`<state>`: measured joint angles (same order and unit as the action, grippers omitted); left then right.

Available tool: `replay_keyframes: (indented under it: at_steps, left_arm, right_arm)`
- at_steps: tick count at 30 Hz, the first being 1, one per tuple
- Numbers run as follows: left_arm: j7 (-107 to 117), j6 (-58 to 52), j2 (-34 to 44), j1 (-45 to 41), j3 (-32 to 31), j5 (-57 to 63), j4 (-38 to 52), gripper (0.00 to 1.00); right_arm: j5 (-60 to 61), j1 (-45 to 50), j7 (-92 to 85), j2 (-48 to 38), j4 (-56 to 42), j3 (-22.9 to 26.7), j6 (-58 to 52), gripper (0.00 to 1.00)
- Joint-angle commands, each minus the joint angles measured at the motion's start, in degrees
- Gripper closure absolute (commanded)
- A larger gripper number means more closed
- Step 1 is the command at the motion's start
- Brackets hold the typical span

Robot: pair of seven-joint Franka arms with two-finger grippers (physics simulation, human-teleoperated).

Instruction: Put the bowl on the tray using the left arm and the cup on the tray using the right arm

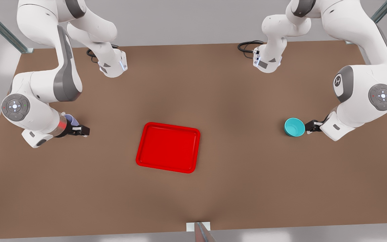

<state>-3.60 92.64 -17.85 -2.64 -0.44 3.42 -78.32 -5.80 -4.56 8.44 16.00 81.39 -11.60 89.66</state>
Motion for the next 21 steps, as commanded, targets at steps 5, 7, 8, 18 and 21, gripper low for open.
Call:
replay_keyframes:
  at_steps: [5,7,8,18,21]
  left_arm:
    - [-0.2,0.2,-0.3,0.6,0.0,0.0,-1.0,0.0]
    - [-0.4,0.4,-1.4,2.4,0.0,-2.2,-1.9,0.0]
    - [-1.0,1.2,-3.0,3.2,0.0,-2.9,-2.0,0.0]
    - [-40.5,24.7,-4.5,14.5,1.6,-25.0,-29.7,0.0]
    - [-43.9,25.2,-6.2,14.6,1.7,-25.0,-30.5,0.0]
  right_arm:
    - [0.0,1.6,0.0,0.2,0.4,-0.3,0.0,0.0]
    - [0.1,3.1,0.2,1.5,0.6,-0.3,-0.2,0.0]
    - [0.0,4.4,0.4,1.4,0.5,-0.3,-0.4,0.0]
    - [0.1,4.6,0.3,1.5,0.5,-0.3,-0.4,0.0]
    - [0.1,4.7,0.4,1.6,0.5,-0.3,-0.1,0.0]
